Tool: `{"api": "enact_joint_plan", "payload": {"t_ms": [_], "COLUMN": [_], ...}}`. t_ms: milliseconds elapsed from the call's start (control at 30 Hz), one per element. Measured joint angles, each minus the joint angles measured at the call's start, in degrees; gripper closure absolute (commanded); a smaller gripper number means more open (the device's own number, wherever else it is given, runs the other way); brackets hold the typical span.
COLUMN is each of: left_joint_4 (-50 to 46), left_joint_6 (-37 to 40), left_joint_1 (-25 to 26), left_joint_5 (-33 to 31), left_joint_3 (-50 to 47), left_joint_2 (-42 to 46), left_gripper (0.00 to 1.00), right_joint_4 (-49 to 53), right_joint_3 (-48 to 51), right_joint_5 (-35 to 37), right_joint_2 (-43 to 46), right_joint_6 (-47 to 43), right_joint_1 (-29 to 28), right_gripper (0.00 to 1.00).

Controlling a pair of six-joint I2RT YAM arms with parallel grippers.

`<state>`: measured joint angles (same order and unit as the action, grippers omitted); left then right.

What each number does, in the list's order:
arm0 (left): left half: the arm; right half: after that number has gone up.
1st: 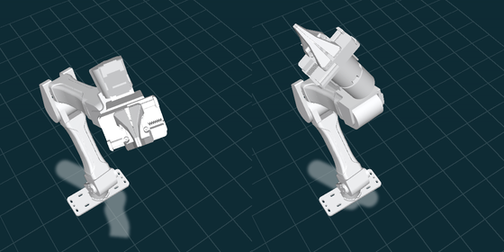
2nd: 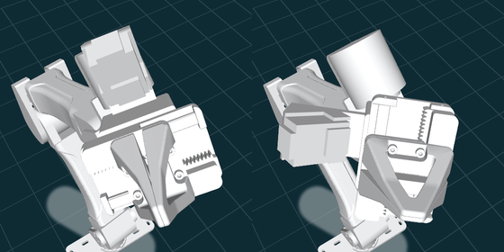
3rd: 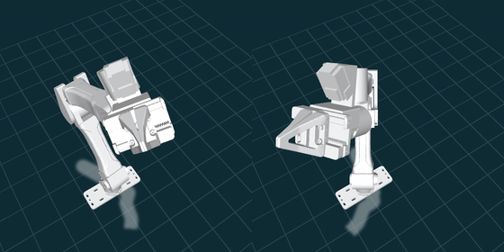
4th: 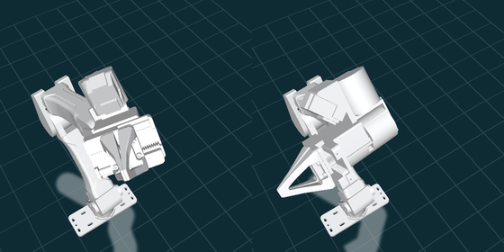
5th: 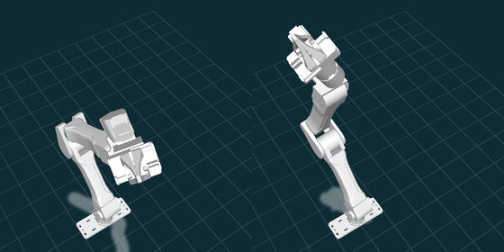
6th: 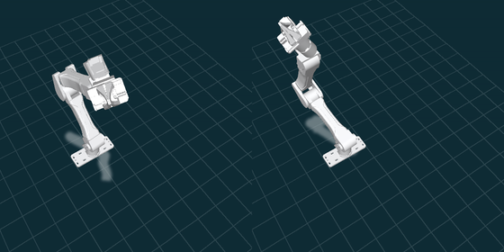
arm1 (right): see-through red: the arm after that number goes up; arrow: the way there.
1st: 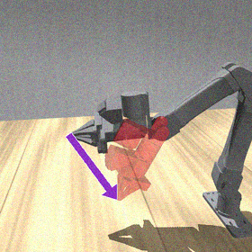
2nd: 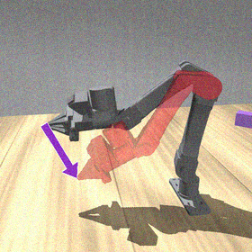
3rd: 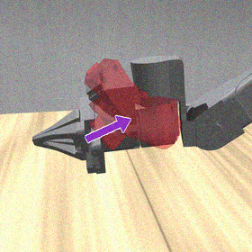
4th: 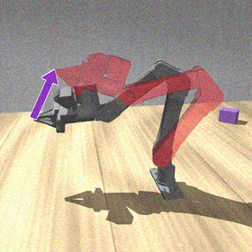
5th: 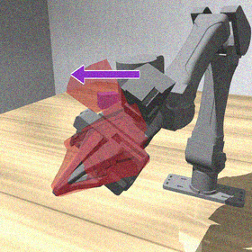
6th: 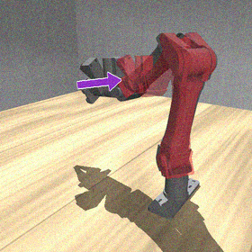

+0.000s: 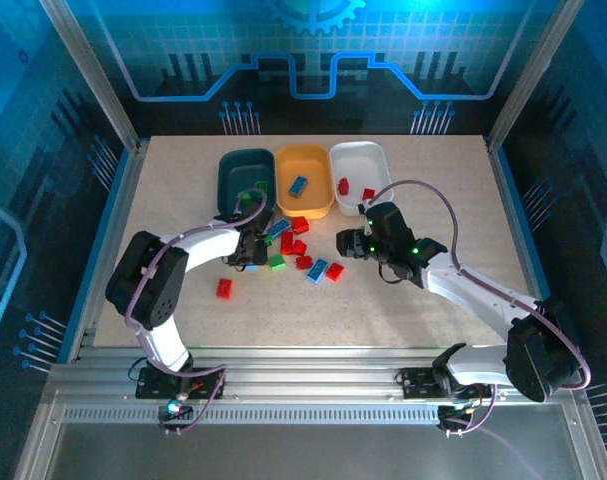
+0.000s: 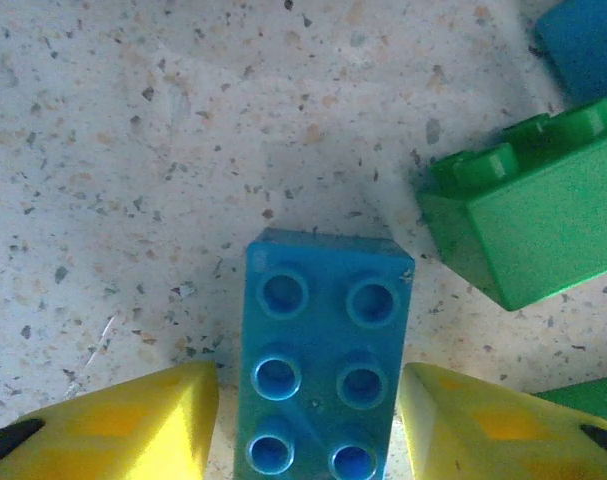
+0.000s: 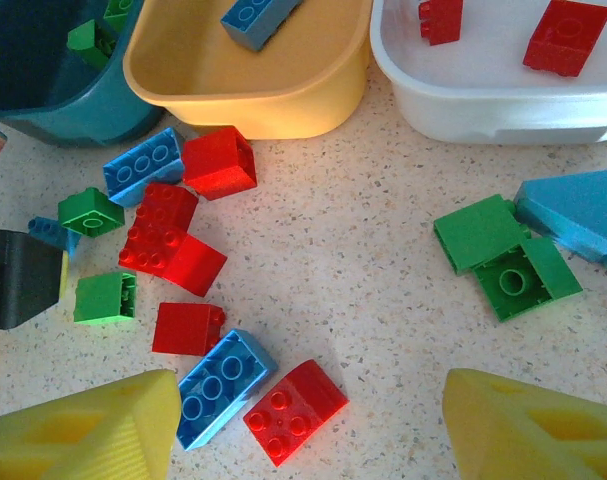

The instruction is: Sort the legos into containers by color

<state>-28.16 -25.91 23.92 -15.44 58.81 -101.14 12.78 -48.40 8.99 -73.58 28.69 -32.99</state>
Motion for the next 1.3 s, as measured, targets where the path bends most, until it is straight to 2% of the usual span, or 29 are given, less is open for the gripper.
{"api": "enact_joint_plan", "payload": {"t_ms": [167, 300, 500, 633, 767, 1000, 1100, 1133, 1167, 1200, 1300], "left_joint_4": [0.1, 0.1, -3.0, -3.3, -0.4, -1.0, -2.5, -3.1, -3.4, -3.7, -4.6], "left_joint_6": [0.3, 0.2, 0.4, 0.5, 0.5, 0.5, 0.5, 0.6, 0.5, 0.6, 0.7], "left_joint_1": [0.5, 0.9, 3.1, 3.6, 3.6, 3.6, 3.6, 3.6, 3.6, 3.6, 3.6], "left_joint_5": [0.0, -0.4, -0.6, -0.2, 1.0, 2.4, 2.5, 2.5, 2.5, 2.6, 3.0], "left_joint_3": [0.9, 0.9, 2.1, 12.1, 24.2, 43.5, 49.2, 49.9, 50.4, 50.5, 51.1], "left_joint_2": [-1.1, -0.9, 5.2, 7.0, 1.1, -17.6, -23.3, -24.3, -24.7, -25.0, -25.0], "left_gripper": [0.71, 0.80, 0.79, 0.85, 0.87, 0.86, 0.80, 0.73, 0.63, 0.49, 0.20], "right_joint_4": [0.0, 0.0, 0.0, 0.0, 0.0, -0.1, -0.3, -0.4, -0.4, -0.4, -0.4], "right_joint_3": [0.0, 0.0, 0.0, 0.0, 0.0, 0.1, 0.1, 0.1, 0.1, 0.1, 0.1], "right_joint_5": [0.0, 0.0, 0.2, 0.2, 0.3, 1.0, 1.0, 1.0, 1.0, 1.0, 1.0], "right_joint_2": [0.1, 0.1, 0.1, 0.1, 0.1, 0.1, 0.1, 0.1, 0.1, 0.1, 0.0], "right_joint_6": [0.0, 0.0, 0.0, 0.0, 0.0, 0.0, 0.0, 0.0, 0.0, 0.0, 0.0], "right_joint_1": [0.0, 0.0, 0.0, 0.0, 0.0, 0.0, 0.0, 0.0, 0.0, 0.0, 0.0], "right_gripper": [0.29, 0.29, 0.29, 0.29, 0.29, 0.29, 0.29, 0.29, 0.29, 0.28, 0.28]}}
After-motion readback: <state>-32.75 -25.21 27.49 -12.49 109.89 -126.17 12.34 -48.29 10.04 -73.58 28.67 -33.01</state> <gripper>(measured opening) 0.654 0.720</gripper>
